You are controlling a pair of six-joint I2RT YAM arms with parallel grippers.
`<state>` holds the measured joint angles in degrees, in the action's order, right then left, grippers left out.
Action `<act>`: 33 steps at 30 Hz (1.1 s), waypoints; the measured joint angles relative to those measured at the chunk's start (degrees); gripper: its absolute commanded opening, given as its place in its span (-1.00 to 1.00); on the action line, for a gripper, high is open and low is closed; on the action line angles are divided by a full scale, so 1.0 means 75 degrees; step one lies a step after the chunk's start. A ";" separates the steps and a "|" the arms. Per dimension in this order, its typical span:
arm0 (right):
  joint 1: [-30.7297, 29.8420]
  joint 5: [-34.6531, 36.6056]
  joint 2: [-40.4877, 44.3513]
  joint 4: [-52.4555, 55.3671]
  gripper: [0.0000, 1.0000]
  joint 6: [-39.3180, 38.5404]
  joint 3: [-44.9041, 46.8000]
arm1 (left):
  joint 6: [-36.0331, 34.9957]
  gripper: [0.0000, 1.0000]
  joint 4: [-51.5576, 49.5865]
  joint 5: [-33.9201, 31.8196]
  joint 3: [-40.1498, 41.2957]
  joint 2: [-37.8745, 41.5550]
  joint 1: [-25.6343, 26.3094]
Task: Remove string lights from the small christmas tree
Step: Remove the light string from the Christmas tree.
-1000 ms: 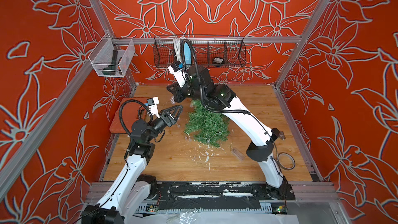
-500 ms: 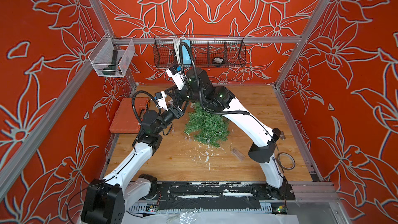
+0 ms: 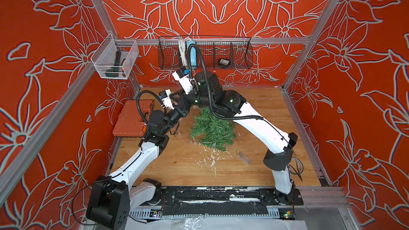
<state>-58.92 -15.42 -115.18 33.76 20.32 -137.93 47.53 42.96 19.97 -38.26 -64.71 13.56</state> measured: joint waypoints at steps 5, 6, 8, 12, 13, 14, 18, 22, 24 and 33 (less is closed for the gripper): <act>-0.0052 -0.0023 0.0140 -0.0125 -1.00 0.0023 0.0224 | -0.0012 -1.00 -0.0015 -0.0181 -0.0032 0.0015 0.0003; -0.0052 -0.0020 0.0169 -0.0140 -1.00 0.0026 0.0280 | -0.0012 -1.00 -0.0020 -0.0242 -0.0038 0.0035 0.0003; -0.0052 -0.0012 0.0227 -0.0160 -1.00 0.0026 0.0370 | -0.0015 -1.00 -0.0067 -0.0329 -0.0044 0.0087 0.0003; -0.0052 0.0067 0.0405 -0.0096 -0.27 -0.0006 0.0542 | -0.0058 -1.00 -0.0312 -0.0525 -0.0256 0.0154 0.0003; -0.0052 0.0099 0.0495 -0.0087 -0.14 -0.0032 0.0638 | -0.0090 -1.00 -0.0411 -0.0580 -0.0361 0.0152 0.0003; -0.0052 0.0131 0.0597 -0.0076 -0.06 -0.0038 0.0740 | -0.0125 -1.00 -0.0507 -0.0632 -0.0478 0.0140 0.0003; -0.0067 0.0201 0.1139 0.0070 0.14 -0.0175 0.1078 | -0.0221 -1.00 -0.0664 -0.0787 -0.0912 -0.0032 0.0003; -0.0082 0.0309 0.1938 0.0035 0.25 -0.0341 0.1699 | -0.0291 -1.00 -0.0813 -0.0889 -0.1128 -0.0239 -0.0006; -0.0085 0.0434 0.2498 -0.0020 0.33 -0.0443 0.2197 | -0.0338 -1.00 -0.0933 -0.0912 -0.1157 -0.0300 -0.0038; -0.0087 0.1655 0.5024 -0.0382 0.38 -0.0729 0.4814 | -0.0347 -1.00 -0.1215 -0.0860 -0.1527 -0.0478 -0.0329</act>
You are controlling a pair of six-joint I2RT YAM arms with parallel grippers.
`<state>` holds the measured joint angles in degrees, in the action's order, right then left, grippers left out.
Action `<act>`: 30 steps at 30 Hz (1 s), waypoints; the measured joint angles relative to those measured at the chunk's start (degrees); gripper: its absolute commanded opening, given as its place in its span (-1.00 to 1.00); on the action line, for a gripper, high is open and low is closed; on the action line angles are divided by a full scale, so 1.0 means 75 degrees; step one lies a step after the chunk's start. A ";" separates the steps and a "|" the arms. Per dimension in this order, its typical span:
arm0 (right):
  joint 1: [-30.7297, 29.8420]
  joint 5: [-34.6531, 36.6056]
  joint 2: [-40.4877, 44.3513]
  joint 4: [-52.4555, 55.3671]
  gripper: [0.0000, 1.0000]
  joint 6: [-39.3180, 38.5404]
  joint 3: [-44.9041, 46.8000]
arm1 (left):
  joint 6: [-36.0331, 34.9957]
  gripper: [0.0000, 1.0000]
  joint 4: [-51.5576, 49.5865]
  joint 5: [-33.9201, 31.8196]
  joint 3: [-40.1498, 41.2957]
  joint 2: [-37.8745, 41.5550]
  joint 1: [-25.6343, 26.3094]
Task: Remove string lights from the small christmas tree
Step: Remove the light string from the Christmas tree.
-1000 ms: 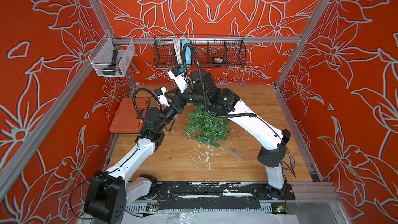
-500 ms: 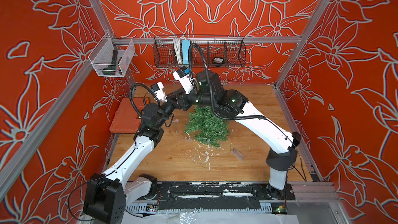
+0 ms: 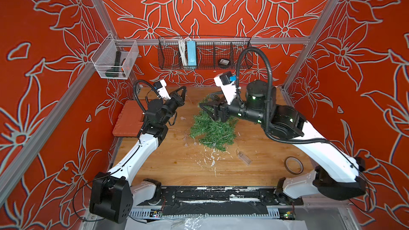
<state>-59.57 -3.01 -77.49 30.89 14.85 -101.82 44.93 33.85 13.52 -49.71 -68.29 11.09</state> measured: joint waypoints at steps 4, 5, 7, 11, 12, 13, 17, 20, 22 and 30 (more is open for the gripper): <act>0.0000 0.0490 0.0609 -0.0012 0.38 -0.0020 0.0804 | -0.0085 -1.00 -0.0478 -0.0076 -0.0198 0.0055 -0.0134; 0.0000 0.0589 0.0714 -0.0015 0.37 -0.0020 0.0988 | -0.0119 -1.00 -0.0697 -0.0143 -0.0254 0.0102 -0.0216; 0.0000 0.0723 0.0866 0.0000 0.37 -0.0020 0.1282 | -0.0178 -1.00 -0.1169 -0.0315 -0.0358 0.0242 -0.0495; 0.0000 0.0857 0.1032 0.0017 0.37 -0.0023 0.1588 | -0.0227 -1.00 -0.2075 -0.0799 -0.0522 0.0624 -0.1408; 0.0000 0.0860 0.1055 0.0023 0.37 -0.0023 0.1594 | -0.0230 -1.00 -0.2261 -0.0918 -0.0530 0.0717 -0.1638; 0.0000 0.0860 0.1075 0.0015 0.38 -0.0023 0.1594 | -0.0227 -1.00 -0.2465 -0.1017 -0.0530 0.0813 -0.1871; 0.0000 0.0851 0.1151 0.0026 0.37 -0.0041 0.1591 | -0.0213 -1.00 -0.3197 -0.1207 -0.0495 0.1096 -0.2696; -0.0003 0.0734 0.1119 0.0067 0.38 -0.0058 0.1585 | -0.0219 -1.00 -0.3669 -0.1183 -0.0396 0.1332 -0.3040; -0.0052 0.0603 0.1043 0.0079 0.37 -0.0085 0.1585 | -0.0227 -1.00 -0.3998 -0.1137 -0.0323 0.1591 -0.3104; -0.1218 0.0854 0.0271 0.0073 0.34 -0.0475 0.1935 | -0.0434 -1.00 -0.5120 -0.0842 -0.0935 0.2492 -0.3136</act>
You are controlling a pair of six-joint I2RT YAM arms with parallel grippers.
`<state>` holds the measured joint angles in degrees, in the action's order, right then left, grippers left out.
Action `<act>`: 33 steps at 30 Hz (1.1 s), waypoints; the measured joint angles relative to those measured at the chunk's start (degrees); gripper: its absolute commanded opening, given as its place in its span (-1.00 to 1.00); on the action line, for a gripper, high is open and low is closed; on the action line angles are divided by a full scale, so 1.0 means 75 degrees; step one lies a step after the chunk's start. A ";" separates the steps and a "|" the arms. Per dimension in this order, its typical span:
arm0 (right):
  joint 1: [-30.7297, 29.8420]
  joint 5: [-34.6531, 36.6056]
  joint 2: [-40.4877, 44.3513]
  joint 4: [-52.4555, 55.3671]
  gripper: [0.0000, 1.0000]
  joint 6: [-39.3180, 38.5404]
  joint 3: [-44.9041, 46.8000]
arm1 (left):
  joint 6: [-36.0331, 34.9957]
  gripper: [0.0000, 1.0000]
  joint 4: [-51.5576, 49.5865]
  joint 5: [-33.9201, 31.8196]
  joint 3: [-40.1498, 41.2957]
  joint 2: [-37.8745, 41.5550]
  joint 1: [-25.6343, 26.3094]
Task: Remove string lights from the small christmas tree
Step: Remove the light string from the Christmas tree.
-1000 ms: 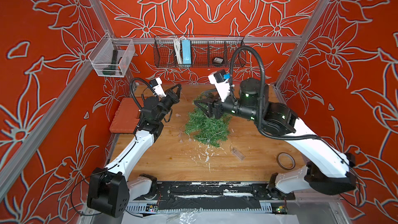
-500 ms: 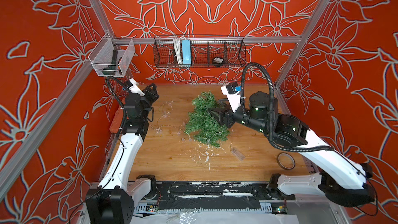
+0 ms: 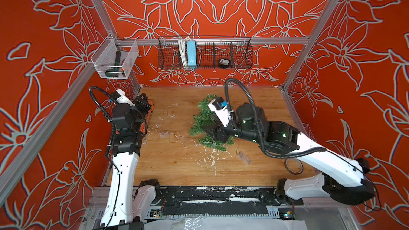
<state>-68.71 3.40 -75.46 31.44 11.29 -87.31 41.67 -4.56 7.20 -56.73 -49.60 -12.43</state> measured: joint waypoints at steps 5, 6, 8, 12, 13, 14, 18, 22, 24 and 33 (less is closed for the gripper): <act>-0.0577 0.0402 -0.1084 0.0274 0.31 -0.0536 -0.0149 | -0.0134 -1.00 -0.0606 0.0134 -0.0475 0.0248 0.0000; -0.0647 0.0455 -0.1387 0.0385 0.31 -0.0624 -0.0236 | -0.0169 -1.00 -0.0769 0.0140 -0.0600 0.0289 0.0000; -0.0717 0.0536 -0.1786 0.0466 0.31 -0.0711 -0.0262 | -0.0245 -1.00 -0.1011 0.0140 -0.0839 0.0338 0.0000; -0.0746 0.0906 -0.1976 0.0589 0.31 -0.0790 -0.0070 | -0.0373 -1.00 -0.1393 0.0224 -0.1288 0.0425 0.0000; -0.0746 0.1008 -0.1926 0.0580 0.28 -0.0799 0.0012 | -0.0393 -1.00 -0.1454 0.0271 -0.1376 0.0443 0.0000; -0.0746 0.1134 -0.1856 0.0574 0.25 -0.0810 0.0108 | -0.0408 -1.00 -0.1513 0.0321 -0.1475 0.0458 0.0000; -0.0804 0.1513 -0.1568 0.0618 0.24 -0.0860 0.0545 | -0.0452 -1.00 -0.1728 0.0548 -0.1769 0.0495 0.0000; -0.0976 0.1816 -0.1256 0.0449 0.24 -0.0554 0.1046 | -0.0571 -1.00 -0.1915 0.0653 -0.2107 0.0487 0.0000; -0.1037 0.1982 -0.0688 0.0044 0.22 -0.0073 0.1804 | -0.0618 -1.00 -0.1970 0.0670 -0.2250 0.0501 0.0000; -0.1032 0.2407 0.1472 -0.2116 -0.03 0.3314 0.4500 | -0.0641 -1.00 -0.2011 0.0863 -0.2232 0.0560 0.0000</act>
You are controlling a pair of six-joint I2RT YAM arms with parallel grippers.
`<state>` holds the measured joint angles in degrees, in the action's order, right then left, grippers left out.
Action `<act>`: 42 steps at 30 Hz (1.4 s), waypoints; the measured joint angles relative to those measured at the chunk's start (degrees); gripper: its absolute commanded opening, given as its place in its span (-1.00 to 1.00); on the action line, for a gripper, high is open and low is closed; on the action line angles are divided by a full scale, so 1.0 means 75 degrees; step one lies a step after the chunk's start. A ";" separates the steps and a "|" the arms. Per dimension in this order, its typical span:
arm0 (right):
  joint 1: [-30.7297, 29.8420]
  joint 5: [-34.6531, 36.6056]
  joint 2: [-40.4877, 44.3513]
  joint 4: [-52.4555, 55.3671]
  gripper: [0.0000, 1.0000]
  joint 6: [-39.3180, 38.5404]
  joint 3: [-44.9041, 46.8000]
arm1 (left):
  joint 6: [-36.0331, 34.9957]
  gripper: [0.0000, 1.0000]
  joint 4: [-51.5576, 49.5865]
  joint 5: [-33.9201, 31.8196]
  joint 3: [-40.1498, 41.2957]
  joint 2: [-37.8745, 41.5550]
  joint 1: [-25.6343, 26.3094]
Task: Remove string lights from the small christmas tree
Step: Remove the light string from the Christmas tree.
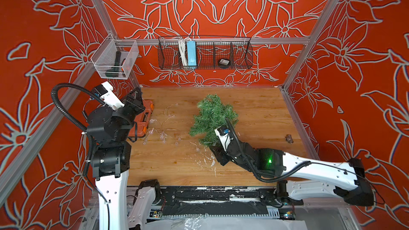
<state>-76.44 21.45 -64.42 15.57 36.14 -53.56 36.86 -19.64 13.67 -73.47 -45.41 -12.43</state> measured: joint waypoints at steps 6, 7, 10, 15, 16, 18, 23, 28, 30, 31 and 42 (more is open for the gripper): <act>0.0458 0.0105 0.0615 -0.0367 -0.19 0.1201 0.0664 | 0.0009 -1.00 -0.0012 0.0137 0.0187 0.0006 0.0000; 0.0519 0.0166 0.0752 -0.0379 -0.19 0.1323 0.0720 | 0.0017 -1.00 -0.0006 0.0160 0.0187 0.0006 0.0000; 0.0595 0.0353 0.1253 -0.0507 -0.20 0.1740 0.0962 | 0.0032 -1.00 -0.0009 0.0204 0.0187 0.0003 0.0000; 0.1029 0.0271 0.1367 -0.0711 -0.22 0.2343 0.1064 | 0.0035 -1.00 -0.0003 0.0268 0.0184 0.0006 0.0000; 0.1081 0.0254 0.1335 -0.0755 -0.21 0.2492 0.1078 | 0.0035 -1.00 -0.0003 0.0277 0.0187 0.0006 0.0000; 0.1110 0.0166 0.1247 -0.0889 -0.17 0.2789 0.1151 | 0.0038 -1.00 0.0006 0.0289 0.0189 0.0012 0.0000; 0.1081 -0.0073 0.1174 -0.1276 -0.11 0.3719 0.1664 | 0.0058 -1.00 0.0067 0.0370 0.0300 0.0026 0.0000; 0.0959 -0.0052 0.1183 -0.1682 -0.13 0.4392 0.2081 | 0.0061 -1.00 0.0119 0.0414 0.0382 0.0026 0.0000; 0.0938 0.0044 0.1183 -0.1941 -0.13 0.4567 0.2226 | 0.0061 -1.00 0.0122 0.0425 0.0431 0.0026 0.0000; 0.0938 0.0105 0.1183 -0.2066 -0.13 0.4639 0.2285 | 0.0061 -1.00 0.0122 0.0431 0.0440 0.0026 0.0000; 0.1271 0.0335 0.1008 -0.2871 -0.19 0.4814 0.2366 | 0.0058 -1.00 0.0122 0.0463 0.0440 0.0000 0.0000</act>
<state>-66.92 23.97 -56.86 -5.96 72.25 -35.81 37.30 -18.72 17.15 -70.17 -45.41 -12.43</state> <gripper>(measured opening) 0.407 0.047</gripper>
